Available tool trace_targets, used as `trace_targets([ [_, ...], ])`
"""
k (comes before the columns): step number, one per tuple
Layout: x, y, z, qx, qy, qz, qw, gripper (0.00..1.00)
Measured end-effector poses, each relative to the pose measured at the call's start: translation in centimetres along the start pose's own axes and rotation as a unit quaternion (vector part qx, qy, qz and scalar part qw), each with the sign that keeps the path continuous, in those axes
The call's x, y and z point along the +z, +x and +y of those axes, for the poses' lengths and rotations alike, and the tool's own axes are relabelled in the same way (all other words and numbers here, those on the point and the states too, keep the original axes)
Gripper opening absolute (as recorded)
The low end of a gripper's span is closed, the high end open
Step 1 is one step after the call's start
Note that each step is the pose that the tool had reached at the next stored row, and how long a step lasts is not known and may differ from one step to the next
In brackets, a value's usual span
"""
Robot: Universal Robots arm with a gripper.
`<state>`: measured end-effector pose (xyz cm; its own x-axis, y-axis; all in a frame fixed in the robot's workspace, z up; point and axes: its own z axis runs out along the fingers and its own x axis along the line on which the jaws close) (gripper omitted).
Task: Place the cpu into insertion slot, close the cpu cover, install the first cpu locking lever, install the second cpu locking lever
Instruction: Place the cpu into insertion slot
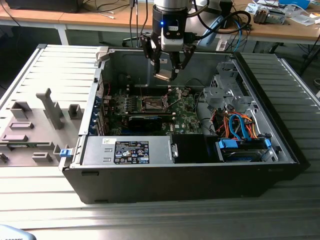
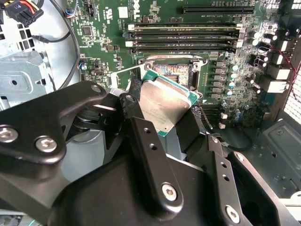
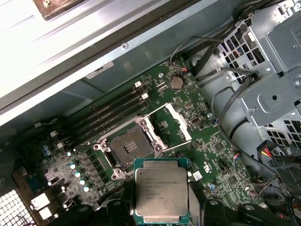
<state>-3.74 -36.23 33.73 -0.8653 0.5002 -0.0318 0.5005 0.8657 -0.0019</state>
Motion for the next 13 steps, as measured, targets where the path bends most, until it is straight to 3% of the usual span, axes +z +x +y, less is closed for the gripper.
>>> trace_targets([
  [13,0.01,0.0,0.0,0.006,0.0012,-0.0006,0.99998,0.54],
])
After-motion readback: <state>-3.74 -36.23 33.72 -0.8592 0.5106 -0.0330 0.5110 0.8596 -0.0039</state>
